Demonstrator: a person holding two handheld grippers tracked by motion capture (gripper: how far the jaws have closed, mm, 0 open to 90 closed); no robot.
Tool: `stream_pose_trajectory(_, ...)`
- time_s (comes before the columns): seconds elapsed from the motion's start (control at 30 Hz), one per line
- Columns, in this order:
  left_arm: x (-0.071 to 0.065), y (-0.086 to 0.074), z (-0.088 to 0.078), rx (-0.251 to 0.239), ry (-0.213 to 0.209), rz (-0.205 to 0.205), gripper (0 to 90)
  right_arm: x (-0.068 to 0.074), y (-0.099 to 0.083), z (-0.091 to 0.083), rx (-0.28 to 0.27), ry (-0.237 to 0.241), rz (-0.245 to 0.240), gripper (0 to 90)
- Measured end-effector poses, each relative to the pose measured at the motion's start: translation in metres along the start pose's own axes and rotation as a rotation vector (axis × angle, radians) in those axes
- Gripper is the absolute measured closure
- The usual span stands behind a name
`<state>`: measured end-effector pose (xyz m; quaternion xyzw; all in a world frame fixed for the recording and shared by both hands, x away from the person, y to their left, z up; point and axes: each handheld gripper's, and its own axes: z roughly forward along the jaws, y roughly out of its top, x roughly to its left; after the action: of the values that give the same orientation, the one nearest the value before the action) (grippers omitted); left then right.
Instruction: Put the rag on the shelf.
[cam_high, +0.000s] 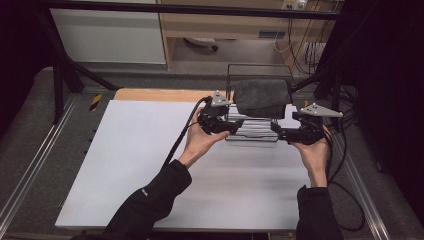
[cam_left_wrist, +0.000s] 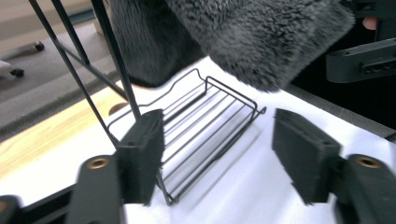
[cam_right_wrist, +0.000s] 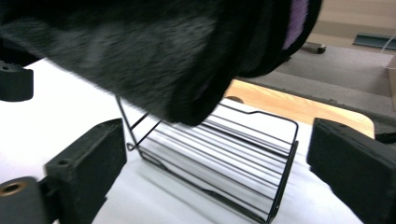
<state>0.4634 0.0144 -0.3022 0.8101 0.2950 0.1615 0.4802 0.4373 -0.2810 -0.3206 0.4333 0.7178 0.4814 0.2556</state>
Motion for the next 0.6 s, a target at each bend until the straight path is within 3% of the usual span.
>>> stream_pose_trajectory(0.27, 0.009, -0.01, -0.016, 0.045, -0.006, 0.002, 12.7, 0.011, 0.001, -0.011, -0.019, 0.05, -0.006, 0.8)
stream_pose_trajectory(0.4, 0.014, -0.02, -0.026, 0.064, 0.023, 0.022, 10.1, 0.021, 0.002, -0.014, -0.015, 0.092, -0.01, 0.7)
stream_pose_trajectory(0.6, 0.024, -0.044, -0.046, 0.075, 0.023, -0.006, 9.4, 0.034, -0.004, -0.016, -0.001, 0.129, -0.02, 0.7)
